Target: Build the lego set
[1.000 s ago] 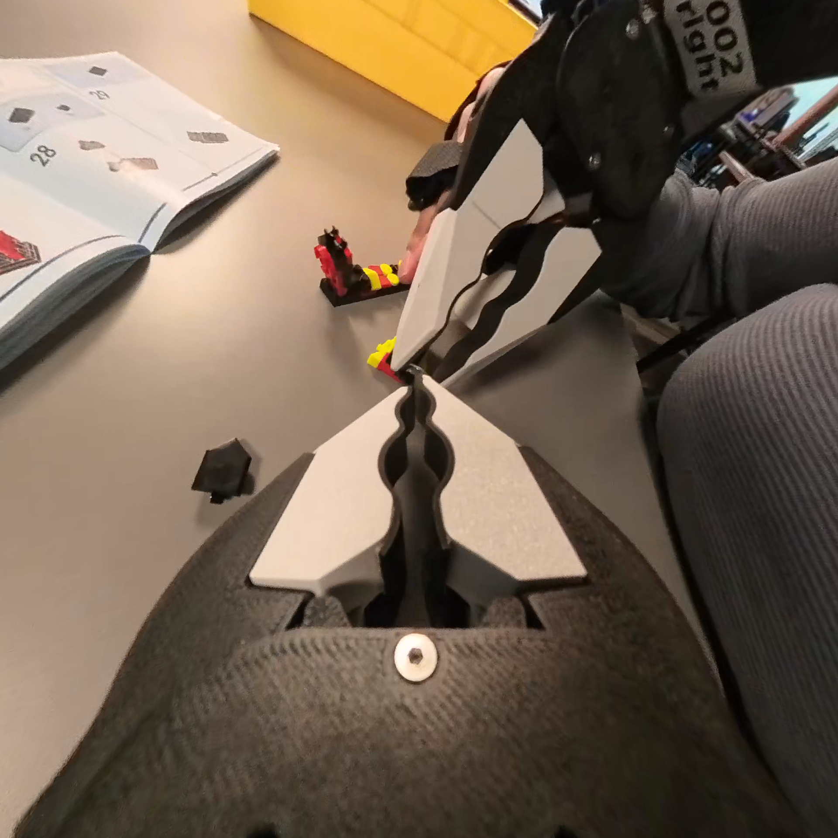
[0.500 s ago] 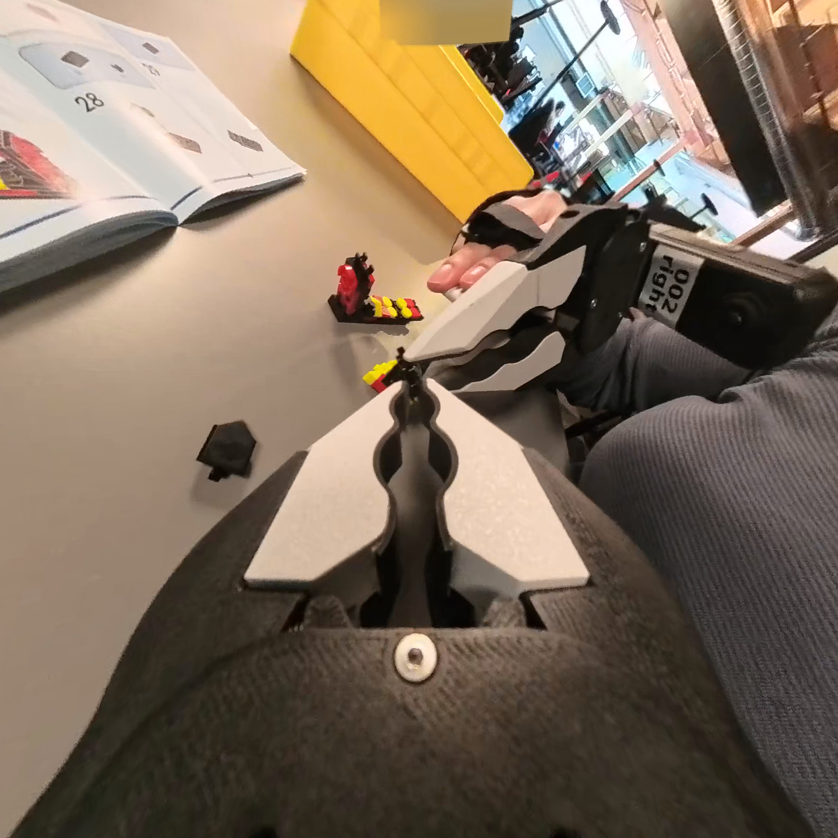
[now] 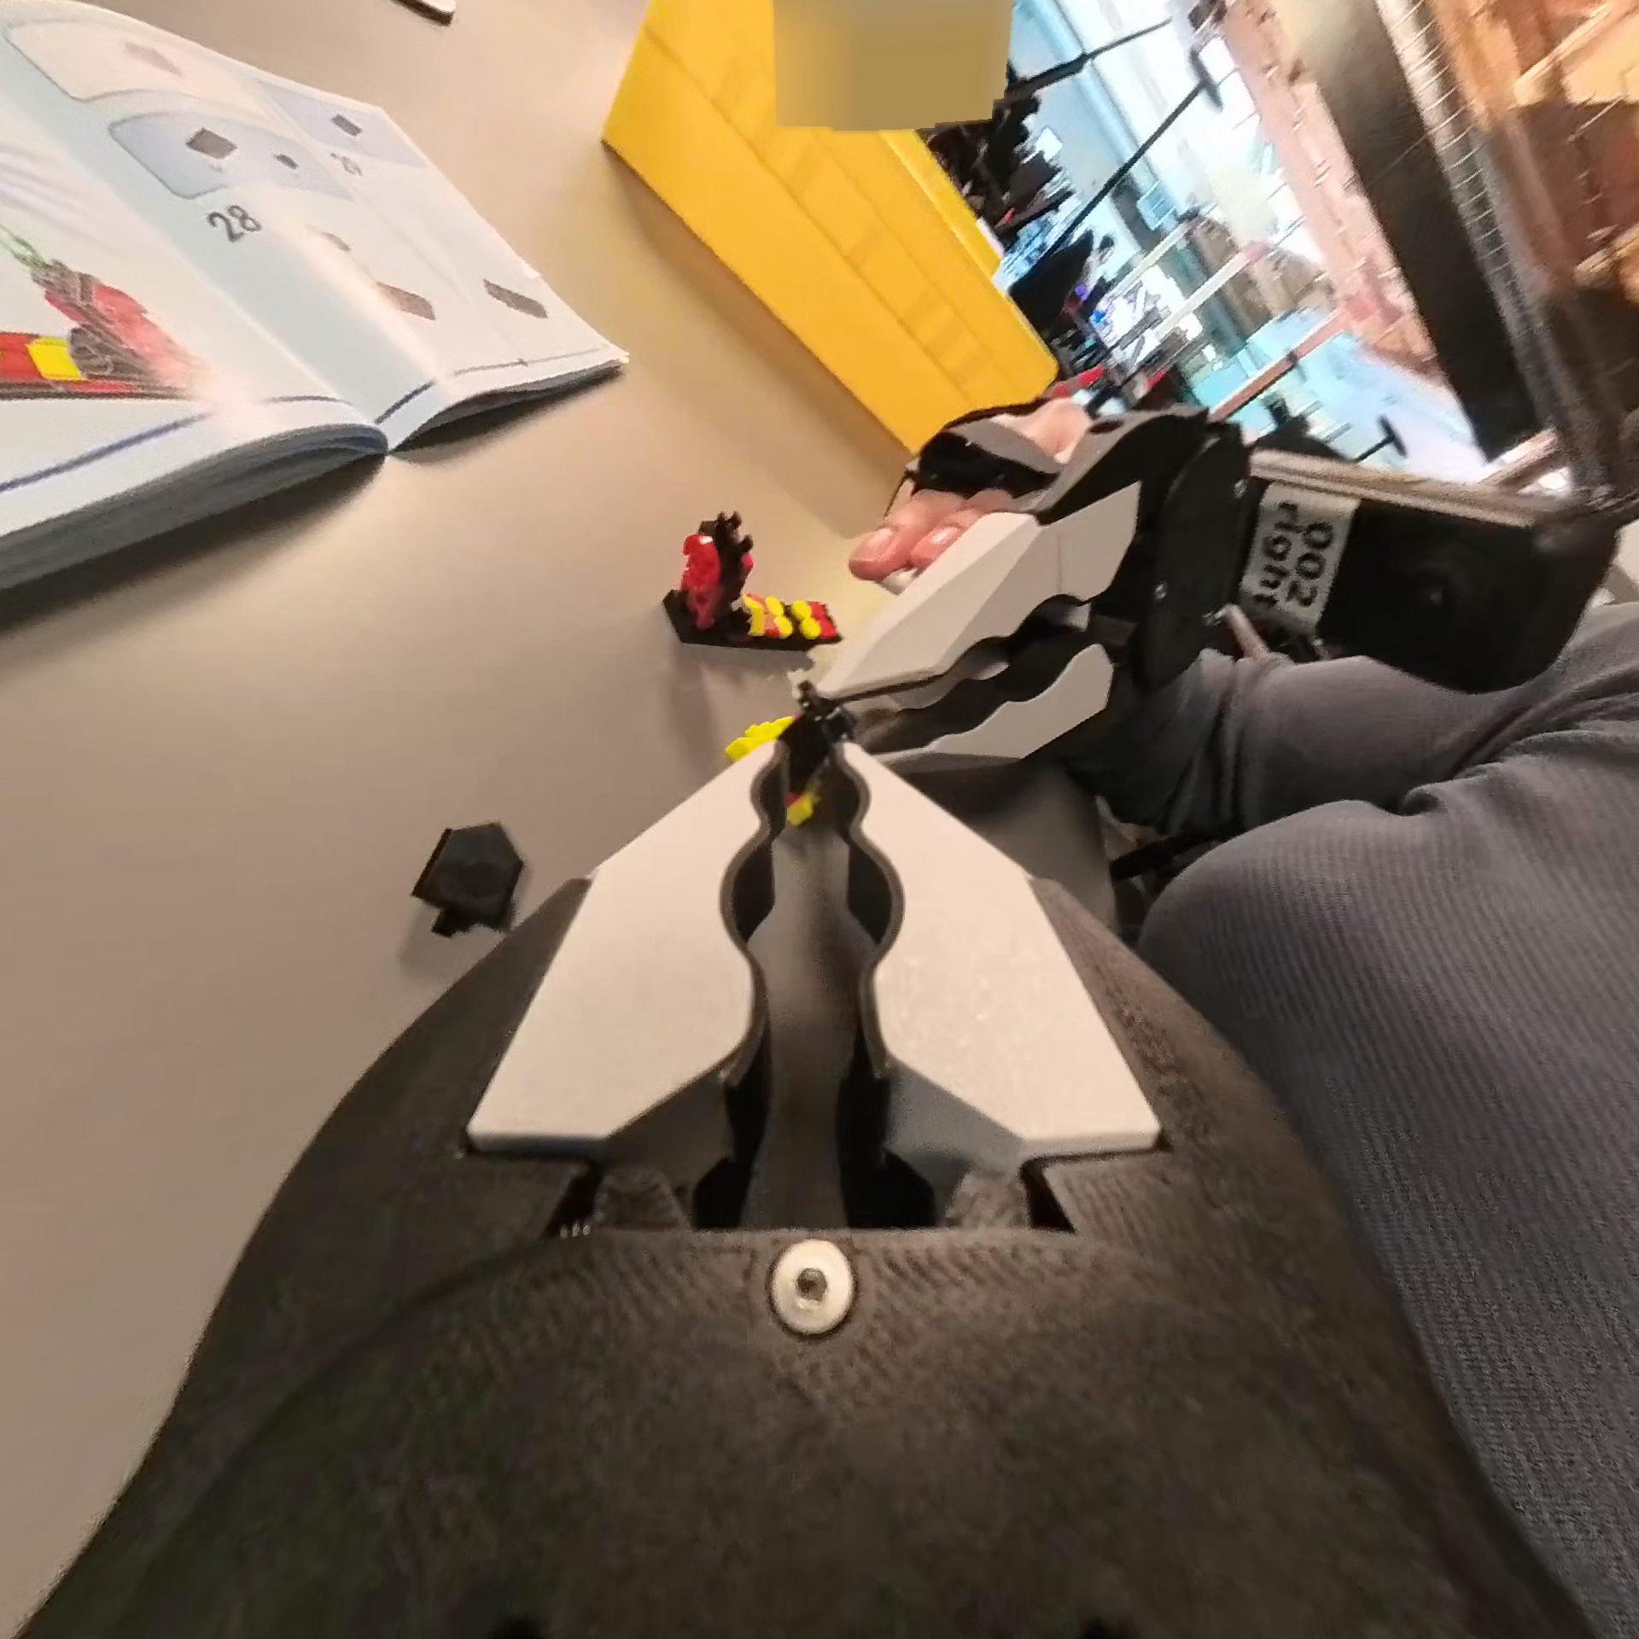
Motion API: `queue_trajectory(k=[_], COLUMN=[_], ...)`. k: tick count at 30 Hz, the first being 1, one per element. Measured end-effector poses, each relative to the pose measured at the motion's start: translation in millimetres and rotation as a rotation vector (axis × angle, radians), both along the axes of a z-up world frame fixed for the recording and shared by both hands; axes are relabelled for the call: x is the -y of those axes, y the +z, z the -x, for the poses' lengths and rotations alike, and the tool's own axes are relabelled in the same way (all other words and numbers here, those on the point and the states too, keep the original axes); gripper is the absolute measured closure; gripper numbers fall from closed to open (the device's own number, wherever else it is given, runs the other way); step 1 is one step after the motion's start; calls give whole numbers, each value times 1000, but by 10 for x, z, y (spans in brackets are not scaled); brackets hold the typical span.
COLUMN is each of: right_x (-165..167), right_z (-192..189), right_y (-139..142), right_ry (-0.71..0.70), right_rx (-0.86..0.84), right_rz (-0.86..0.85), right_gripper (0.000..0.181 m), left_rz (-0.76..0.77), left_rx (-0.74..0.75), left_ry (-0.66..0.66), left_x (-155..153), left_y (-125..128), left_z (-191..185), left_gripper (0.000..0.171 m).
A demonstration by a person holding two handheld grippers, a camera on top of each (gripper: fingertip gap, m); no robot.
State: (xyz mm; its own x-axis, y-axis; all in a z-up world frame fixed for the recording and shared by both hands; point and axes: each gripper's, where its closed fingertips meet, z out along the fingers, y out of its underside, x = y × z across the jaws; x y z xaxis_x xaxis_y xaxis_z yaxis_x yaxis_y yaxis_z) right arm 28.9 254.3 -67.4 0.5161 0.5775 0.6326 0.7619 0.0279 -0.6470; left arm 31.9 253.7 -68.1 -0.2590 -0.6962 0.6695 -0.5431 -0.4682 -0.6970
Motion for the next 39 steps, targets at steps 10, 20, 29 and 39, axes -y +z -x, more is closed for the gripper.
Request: queue_trajectory(k=[10, 20, 29, 39], right_x=[-14, -21, -4, -141], right_z=[4, -20, 30, -203], right_y=[16, 37, 23, 190], right_ry=[-9, -41, -30, -214], right_rx=[36, -76, -112, -432], right_rz=[-35, 33, 66, 138], right_gripper=[180, 180, 180, 181], left_rz=[124, -792, -1111, -1671], left_rx=[13, 302, 279, 439], left_ry=[-32, -10, -63, 3], left_x=[42, 43, 54, 79], left_y=[69, 181, 1, 129], left_z=[11, 35, 31, 181], left_gripper=[155, 157, 166, 167])
